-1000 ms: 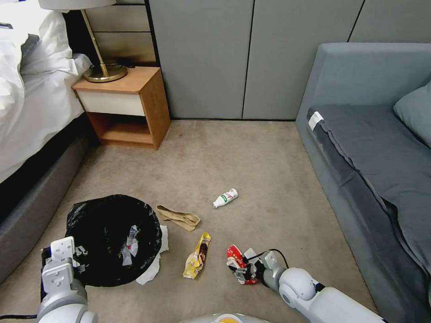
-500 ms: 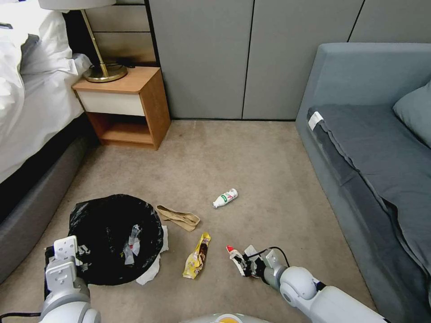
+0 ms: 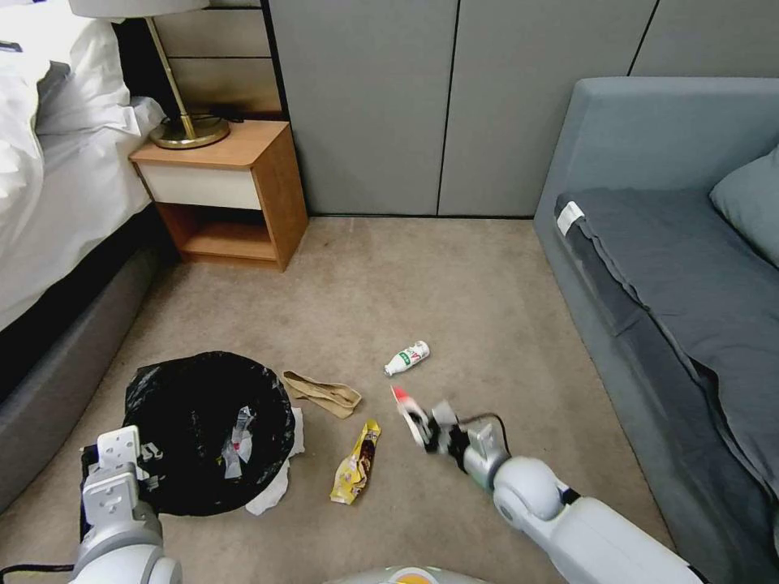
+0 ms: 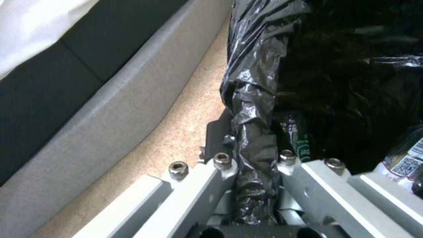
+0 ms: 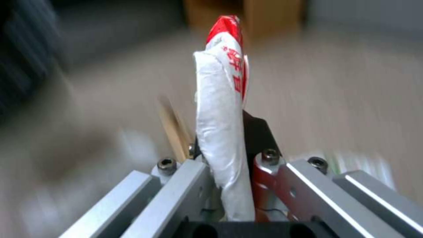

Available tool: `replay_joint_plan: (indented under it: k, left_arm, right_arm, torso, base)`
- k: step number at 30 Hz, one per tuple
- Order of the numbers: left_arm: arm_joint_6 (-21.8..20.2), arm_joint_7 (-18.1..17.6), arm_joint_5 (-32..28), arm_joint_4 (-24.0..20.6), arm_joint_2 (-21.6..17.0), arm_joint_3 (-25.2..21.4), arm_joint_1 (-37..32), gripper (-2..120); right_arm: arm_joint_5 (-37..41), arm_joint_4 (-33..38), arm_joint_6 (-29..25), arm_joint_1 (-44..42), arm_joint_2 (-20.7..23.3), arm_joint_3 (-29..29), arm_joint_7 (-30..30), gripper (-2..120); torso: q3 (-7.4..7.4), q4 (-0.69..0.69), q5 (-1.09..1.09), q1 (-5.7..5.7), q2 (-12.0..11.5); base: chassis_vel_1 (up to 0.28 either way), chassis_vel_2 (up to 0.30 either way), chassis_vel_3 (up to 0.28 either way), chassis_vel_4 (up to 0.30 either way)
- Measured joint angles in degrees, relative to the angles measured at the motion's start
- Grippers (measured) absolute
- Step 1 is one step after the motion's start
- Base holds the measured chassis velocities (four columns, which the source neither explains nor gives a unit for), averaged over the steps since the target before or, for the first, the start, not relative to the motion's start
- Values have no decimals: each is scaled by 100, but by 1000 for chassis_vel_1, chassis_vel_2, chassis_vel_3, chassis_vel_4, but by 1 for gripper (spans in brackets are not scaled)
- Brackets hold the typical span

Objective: Pick up the trash bin, then pick up the garbage from the floor and place it into the trash bin.

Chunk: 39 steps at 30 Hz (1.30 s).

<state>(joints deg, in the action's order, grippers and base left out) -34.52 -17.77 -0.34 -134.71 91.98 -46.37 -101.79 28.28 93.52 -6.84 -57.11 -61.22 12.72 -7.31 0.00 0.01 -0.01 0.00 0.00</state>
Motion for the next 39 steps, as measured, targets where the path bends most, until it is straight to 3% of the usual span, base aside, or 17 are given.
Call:
replay_joint_plan:
  k: [6,8,11,15,22,39]
  left_arm:
    - [-9,1,24,1,14,62,17,1]
    - [-12,8,28,-3,15,88,1,1]
    - [-19,14,21,-21,16,111,-27,1]
    - [-20,16,26,-50,16,139,-52,1]
    - [-20,16,31,-88,16,152,-96,1]
    - [-19,18,4,-161,9,81,-125,1]
  right_arm:
    - [57,650,-824,389,-244,78,-738,0]
    - [101,842,-1135,763,-397,327,-1188,0]
    - [243,923,-1253,1236,-516,796,-1382,0]
    - [357,715,-1272,1864,-830,1645,-1381,0]
    - [382,27,-1281,2181,-1248,2452,-1250,0]
    - [355,-336,-1340,1902,-1045,2433,-1527,0]
  torso:
    - [0,-1,-2,0,0]
    - [0,-2,0,0,0]
    - [0,0,0,0,0]
    - [0,-1,0,0,0]
    - [0,0,0,0,-1]
    - [0,-1,1,0,0]
  base:
    - [0,0,0,0]
    - [0,0,0,0]
    - [0,0,0,0]
    - [0,0,0,0]
    - [0,0,0,0]
    - [0,0,0,0]
